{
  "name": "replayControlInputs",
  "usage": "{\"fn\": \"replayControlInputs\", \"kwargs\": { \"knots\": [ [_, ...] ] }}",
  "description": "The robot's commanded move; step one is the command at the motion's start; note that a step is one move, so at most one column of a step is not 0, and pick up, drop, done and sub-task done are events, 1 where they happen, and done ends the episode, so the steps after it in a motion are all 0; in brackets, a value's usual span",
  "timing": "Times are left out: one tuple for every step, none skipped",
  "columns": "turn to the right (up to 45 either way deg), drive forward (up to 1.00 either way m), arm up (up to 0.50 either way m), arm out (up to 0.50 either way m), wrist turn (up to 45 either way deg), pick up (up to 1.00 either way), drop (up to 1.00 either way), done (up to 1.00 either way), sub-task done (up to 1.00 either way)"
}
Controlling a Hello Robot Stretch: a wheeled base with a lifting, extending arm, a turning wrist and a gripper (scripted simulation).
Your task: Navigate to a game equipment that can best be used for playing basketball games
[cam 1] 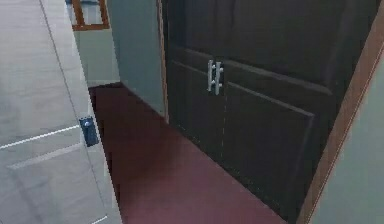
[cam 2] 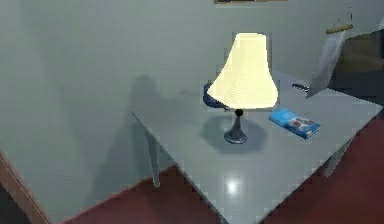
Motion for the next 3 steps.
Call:
{"fn": "replayControlInputs", "kwargs": {
  "knots": [
    [3.0, 0.00, 0.00, 0.00, 0.0, 0.00, 0.00, 0.00, 0.00],
    [0.0, 0.95, 0.00, 0.00, 0.0, 0.00, 0.00, 0.00, 0.00],
    [-45.0, 0.00, 0.00, 0.00, 0.0, 0.00, 0.00, 0.00, 0.00]
  ]
}}
